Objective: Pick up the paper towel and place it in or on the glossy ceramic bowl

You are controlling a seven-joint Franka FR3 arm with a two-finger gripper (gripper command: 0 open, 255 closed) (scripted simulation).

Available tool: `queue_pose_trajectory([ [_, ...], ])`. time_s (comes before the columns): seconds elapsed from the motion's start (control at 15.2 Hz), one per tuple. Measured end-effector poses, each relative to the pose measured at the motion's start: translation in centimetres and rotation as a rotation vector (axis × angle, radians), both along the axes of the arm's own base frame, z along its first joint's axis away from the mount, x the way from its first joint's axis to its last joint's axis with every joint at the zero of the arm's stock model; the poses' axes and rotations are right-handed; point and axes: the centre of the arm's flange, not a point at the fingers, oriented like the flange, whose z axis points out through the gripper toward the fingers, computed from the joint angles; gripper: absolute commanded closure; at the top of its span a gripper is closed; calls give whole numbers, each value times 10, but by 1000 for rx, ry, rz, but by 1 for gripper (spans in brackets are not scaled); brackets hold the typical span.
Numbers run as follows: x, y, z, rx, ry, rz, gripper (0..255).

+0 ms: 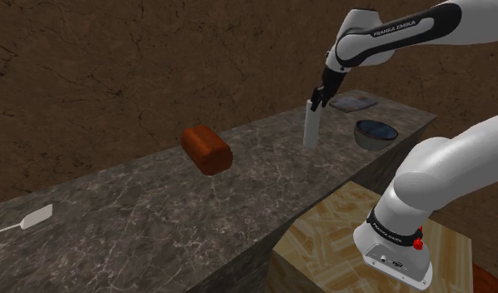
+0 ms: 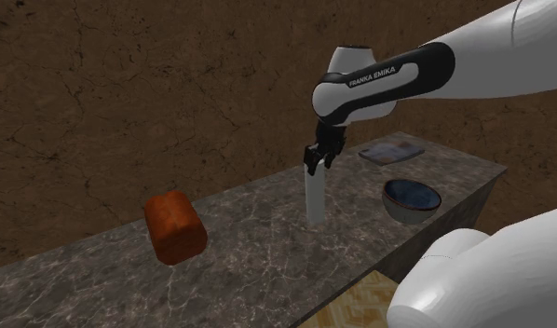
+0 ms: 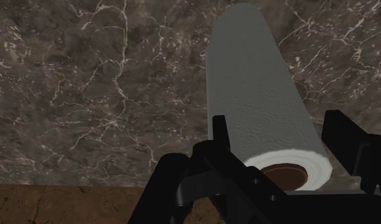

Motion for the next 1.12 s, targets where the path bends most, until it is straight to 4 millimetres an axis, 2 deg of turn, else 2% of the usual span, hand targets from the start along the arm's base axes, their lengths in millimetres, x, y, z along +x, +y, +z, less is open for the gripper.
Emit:
queue_pose_trajectory([
  [1.12, -1, -1, 90, 0, 0, 0, 255],
])
